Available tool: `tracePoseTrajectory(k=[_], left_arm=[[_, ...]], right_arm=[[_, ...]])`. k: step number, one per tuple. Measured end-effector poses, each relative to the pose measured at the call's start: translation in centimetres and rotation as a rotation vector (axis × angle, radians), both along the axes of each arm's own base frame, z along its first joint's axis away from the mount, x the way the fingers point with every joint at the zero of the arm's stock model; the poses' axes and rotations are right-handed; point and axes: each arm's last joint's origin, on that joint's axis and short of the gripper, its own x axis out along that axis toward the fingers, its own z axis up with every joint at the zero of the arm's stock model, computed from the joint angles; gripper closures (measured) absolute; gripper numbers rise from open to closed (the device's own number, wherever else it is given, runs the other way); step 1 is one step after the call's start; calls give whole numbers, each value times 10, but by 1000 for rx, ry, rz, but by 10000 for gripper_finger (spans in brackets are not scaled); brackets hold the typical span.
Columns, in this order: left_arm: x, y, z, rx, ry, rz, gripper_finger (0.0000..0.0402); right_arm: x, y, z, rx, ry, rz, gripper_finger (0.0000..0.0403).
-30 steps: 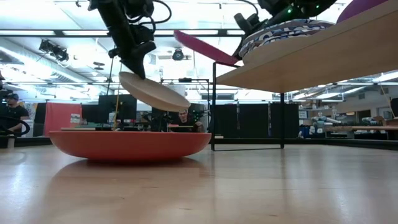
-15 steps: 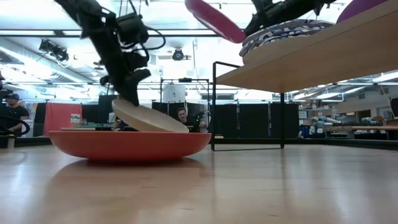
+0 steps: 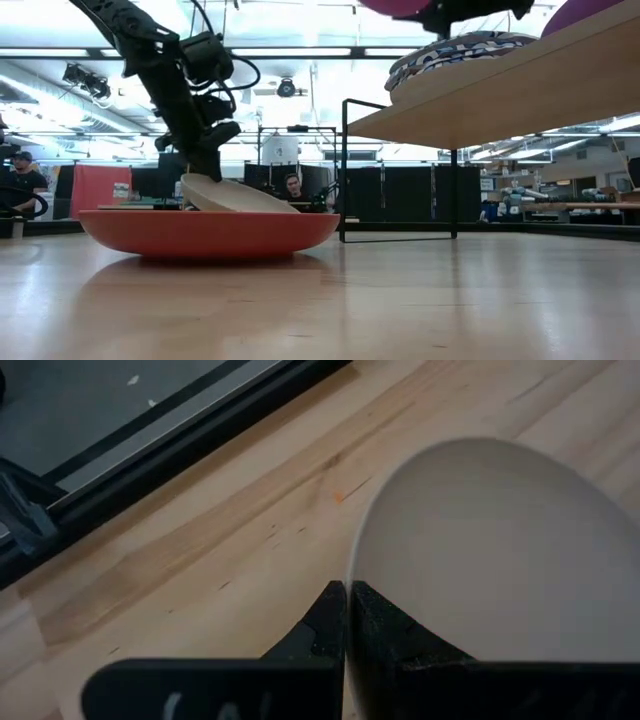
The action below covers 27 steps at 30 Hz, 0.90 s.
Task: Place and stack plates onto a shelf
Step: Stack the pink plate on top of the purple plate on the shelf
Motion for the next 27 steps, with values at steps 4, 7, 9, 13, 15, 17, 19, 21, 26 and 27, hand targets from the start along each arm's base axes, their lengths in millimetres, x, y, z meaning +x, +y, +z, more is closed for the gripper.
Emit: tracePoseTrajectory(k=[4, 7, 9, 13, 15, 17, 19, 21, 26, 27], left_arm=[[0, 0, 0, 0, 0, 0, 388], [0, 0, 0, 0, 1, -1, 388], [0, 0, 0, 0, 1, -1, 388], [0, 0, 0, 0, 1, -1, 388], [0, 0, 0, 0, 1, -1, 388], [0, 0, 0, 0, 1, -1, 388], [0, 0, 0, 0, 1, -1, 388], [0, 0, 0, 0, 1, -1, 388], [0, 0, 0, -1, 2, -1, 388], [0, 0, 0, -1, 2, -1, 388]], right_arm=[[-4, 14, -4, 71, 69, 81, 387], [-9, 26, -8, 101, 133, 121, 387], [-12, 34, -9, 117, 168, 149, 387], [-18, 50, -10, 135, 220, 184, 387], [-22, 57, -9, 149, 235, 204, 387], [-26, 64, -7, 148, 240, 230, 387], [-32, 72, -6, 158, 252, 257, 387], [-38, 79, -5, 185, 278, 268, 387], [-55, 95, -6, 240, 368, 263, 387], [-60, 98, -7, 251, 391, 263, 387]])
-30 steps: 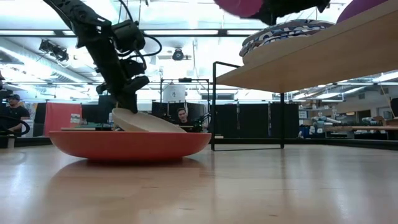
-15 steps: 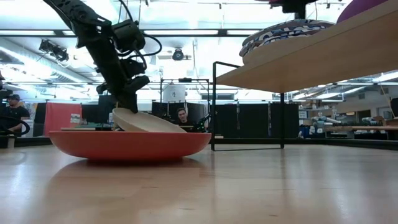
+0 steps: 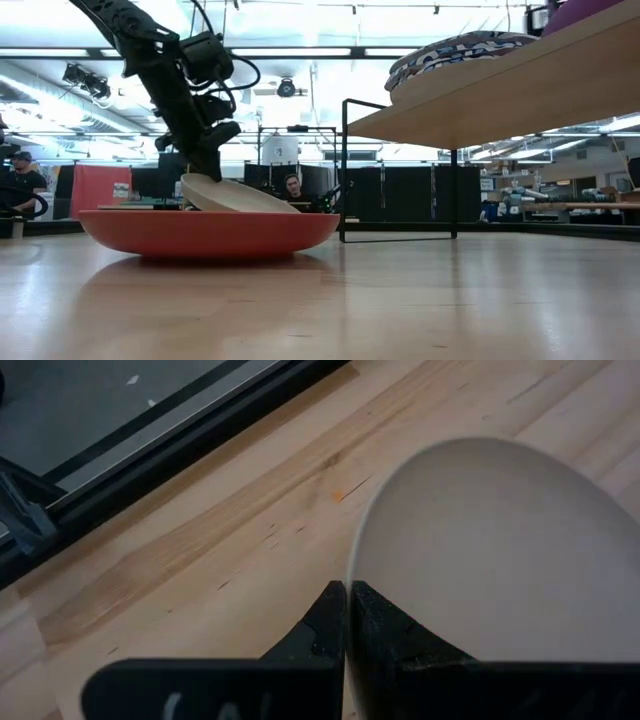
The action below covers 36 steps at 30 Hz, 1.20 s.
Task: Place and stack plates onto a shelf
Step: Stack the pink plate on top of the purple plate on the shelf
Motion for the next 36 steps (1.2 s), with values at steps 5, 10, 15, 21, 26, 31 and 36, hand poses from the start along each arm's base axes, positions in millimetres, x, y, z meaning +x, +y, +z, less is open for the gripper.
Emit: tracePoseTrajectory(k=[5, 10, 15, 21, 26, 31, 36], left_arm=[[0, 0, 0, 0, 0, 0, 388], [0, 0, 0, 0, -1, 0, 388], [0, 0, 0, 0, -1, 0, 388], [0, 0, 0, 0, -1, 0, 388], [0, 0, 0, 0, -1, 0, 388], [0, 0, 0, 2, -4, 0, 388], [1, 0, 1, 4, -9, 0, 388]], right_arm=[[-22, 16, -3, 15, 113, 6, 387], [-42, 26, -6, -10, 196, -30, 387], [-52, 31, -5, -54, 189, -58, 387], [-57, 38, -7, -108, 200, -12, 387], [-57, 43, -10, -187, 203, 12, 387], [-56, 47, -11, -243, 194, 31, 387], [-52, 51, -14, -309, 191, 40, 387]])
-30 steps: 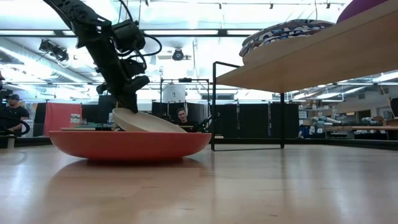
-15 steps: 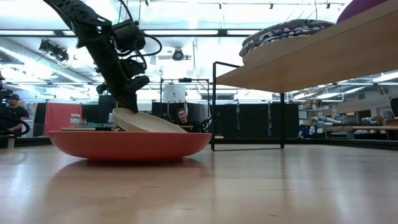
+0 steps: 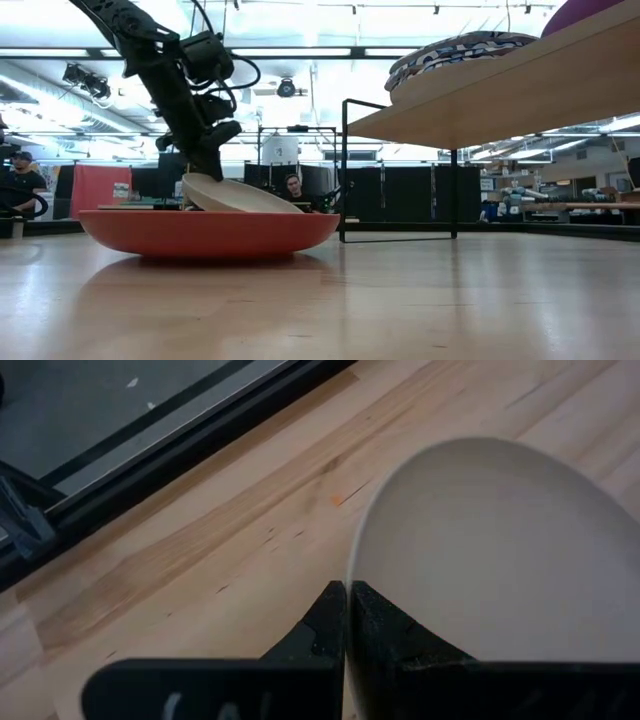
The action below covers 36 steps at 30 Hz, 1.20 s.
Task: Place and stack plates onto a shelf
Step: Stack the pink plate on top of the purple plate on the shelf
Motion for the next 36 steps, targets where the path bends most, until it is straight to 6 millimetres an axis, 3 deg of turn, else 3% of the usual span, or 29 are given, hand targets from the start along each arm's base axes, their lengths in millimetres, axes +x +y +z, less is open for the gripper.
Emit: tracePoseTrajectory(k=[20, 36], left_arm=[[1, 0, 1, 6, -11, 0, 388], [1, 0, 1, 6, -11, 0, 388]], right_arm=[[7, 5, -13, -124, 137, 42, 386], [6, 7, -13, -80, 159, 95, 370]])
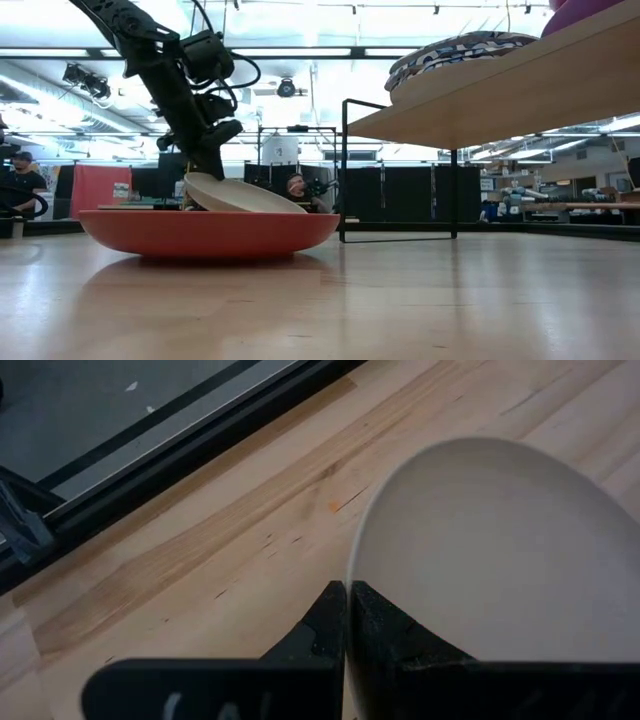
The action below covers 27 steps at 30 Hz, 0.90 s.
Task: Place and stack plates onto a shelf
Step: Stack the pink plate on top of the purple plate on the shelf, then stack the gray plate on top of the pink plate on the shelf
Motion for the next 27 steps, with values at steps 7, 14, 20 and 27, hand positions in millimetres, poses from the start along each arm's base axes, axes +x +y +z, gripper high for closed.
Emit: tracePoseTrajectory(k=[7, 14, 20, 27], left_arm=[[0, 0, 0, 0, 0, 0, 388], [0, 0, 0, 0, 0, 0, 388], [0, 0, 0, 0, 0, 0, 388], [0, 0, 0, 0, 0, 0, 388]], right_arm=[[0, 0, 0, 1, -1, 0, 360], [0, 0, 0, 2, 0, -2, 316], [0, 0, 0, 5, 2, -8, 272], [0, 0, 0, 5, 1, -7, 244]])
